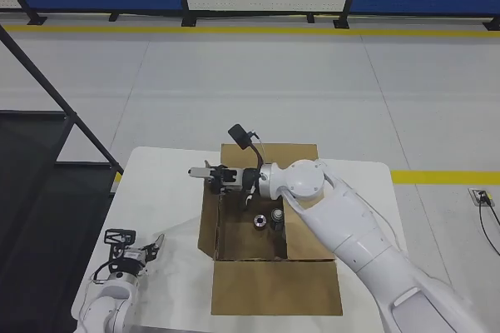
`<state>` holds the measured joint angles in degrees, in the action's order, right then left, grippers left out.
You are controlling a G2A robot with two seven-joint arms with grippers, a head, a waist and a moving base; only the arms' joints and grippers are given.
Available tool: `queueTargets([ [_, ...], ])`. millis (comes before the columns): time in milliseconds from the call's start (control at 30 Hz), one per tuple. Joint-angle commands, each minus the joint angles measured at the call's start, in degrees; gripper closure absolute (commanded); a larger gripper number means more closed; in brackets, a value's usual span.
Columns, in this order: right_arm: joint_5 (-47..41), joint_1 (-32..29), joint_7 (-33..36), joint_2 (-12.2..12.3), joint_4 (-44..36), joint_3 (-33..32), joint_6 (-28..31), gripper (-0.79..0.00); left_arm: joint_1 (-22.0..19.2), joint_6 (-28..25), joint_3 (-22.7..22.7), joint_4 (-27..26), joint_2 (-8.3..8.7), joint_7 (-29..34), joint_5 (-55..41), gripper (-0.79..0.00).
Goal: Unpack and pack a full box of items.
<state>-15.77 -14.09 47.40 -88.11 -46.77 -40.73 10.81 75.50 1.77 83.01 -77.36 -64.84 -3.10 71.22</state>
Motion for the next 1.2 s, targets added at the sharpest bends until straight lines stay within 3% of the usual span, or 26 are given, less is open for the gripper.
queueTargets([
  [0, 0.20, 0.37, -0.90, -0.65, 0.68, 0.65, -0.33, -0.785, 0.38, 0.02, 0.52, -0.07, -0.01, -0.29, -0.19, -0.785],
  [600, -0.49, 2.53, -10.79, -7.35, 10.71, 4.27, 0.99, -0.785, 4.21, -2.43, 2.58, -1.53, -0.12, -1.60, 0.47, -0.785],
  [1000, -0.21, 3.59, -10.63, -9.81, 15.63, 3.84, 2.73, -0.785, 4.24, -4.02, 1.69, -0.92, -0.53, -2.23, 1.09, -0.785],
  [1167, 1.13, 3.70, -13.08, -10.56, 16.97, 3.64, 2.71, -0.785, 5.86, -3.83, 4.31, -3.68, -0.84, -7.14, -5.53, -0.785],
])
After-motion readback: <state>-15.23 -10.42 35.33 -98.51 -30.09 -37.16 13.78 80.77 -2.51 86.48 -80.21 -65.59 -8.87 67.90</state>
